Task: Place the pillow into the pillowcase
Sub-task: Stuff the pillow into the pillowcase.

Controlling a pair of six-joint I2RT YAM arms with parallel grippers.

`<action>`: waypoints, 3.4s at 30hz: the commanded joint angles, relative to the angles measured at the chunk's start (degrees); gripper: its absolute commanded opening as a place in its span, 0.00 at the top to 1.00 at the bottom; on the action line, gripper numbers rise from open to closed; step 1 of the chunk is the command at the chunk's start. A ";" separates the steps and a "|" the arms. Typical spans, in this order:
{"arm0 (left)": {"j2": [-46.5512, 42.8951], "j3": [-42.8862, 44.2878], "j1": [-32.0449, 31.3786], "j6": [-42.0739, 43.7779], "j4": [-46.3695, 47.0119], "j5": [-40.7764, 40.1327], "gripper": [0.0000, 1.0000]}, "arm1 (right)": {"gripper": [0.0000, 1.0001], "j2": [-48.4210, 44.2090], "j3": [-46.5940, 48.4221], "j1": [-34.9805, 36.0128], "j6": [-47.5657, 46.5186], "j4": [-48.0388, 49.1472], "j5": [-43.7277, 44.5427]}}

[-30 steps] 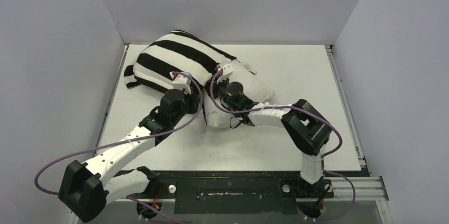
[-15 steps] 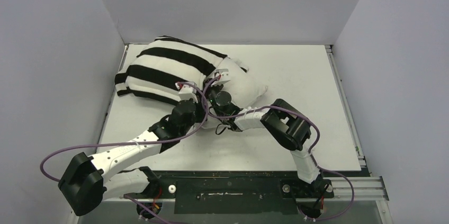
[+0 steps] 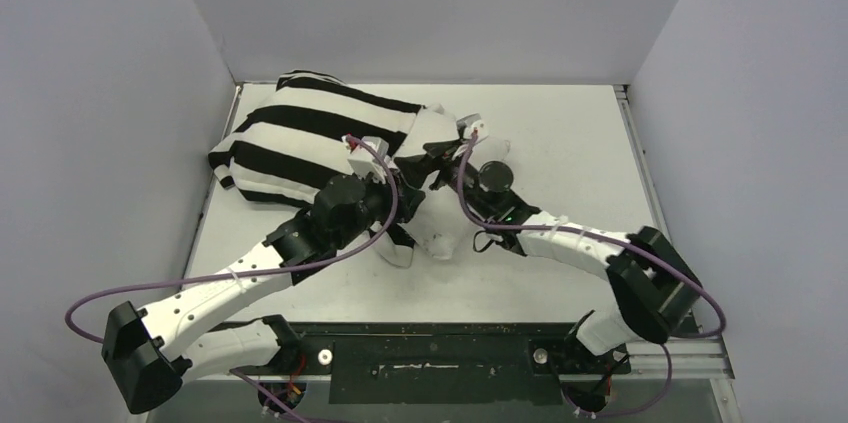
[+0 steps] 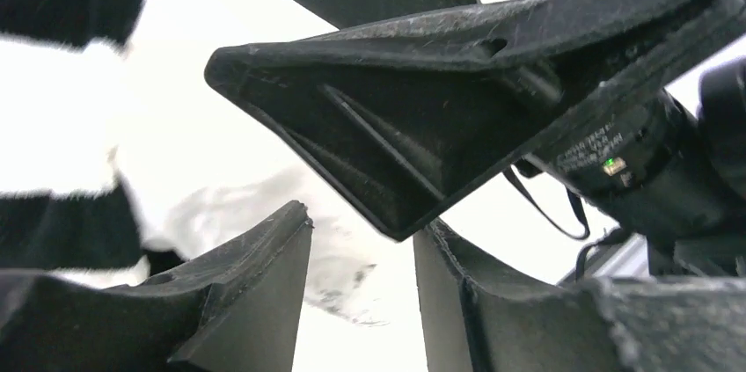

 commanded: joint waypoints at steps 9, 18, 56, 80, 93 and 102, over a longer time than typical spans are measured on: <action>19.86 23.38 11.32 17.77 -0.57 -4.43 0.54 | 0.12 -5.96 12.69 -24.05 -6.38 -29.23 -29.24; 37.46 38.88 15.09 22.54 -2.00 -3.16 0.47 | 0.15 15.86 29.01 -29.30 -2.89 -29.20 -44.89; 28.16 29.93 11.40 -11.77 20.18 26.49 1.00 | 1.00 31.98 26.61 -7.56 29.28 12.32 9.67; 23.64 32.70 3.83 48.94 -22.87 6.03 0.21 | 0.00 -10.86 -4.85 -28.21 15.01 -13.15 -6.40; 44.71 27.85 -5.66 56.06 -16.45 -24.17 0.11 | 0.00 -23.08 -9.42 -38.62 15.76 -23.93 -8.51; 41.60 45.94 -1.39 51.78 -21.94 -23.93 1.00 | 0.13 -23.06 -14.24 -39.52 18.80 -18.81 -14.38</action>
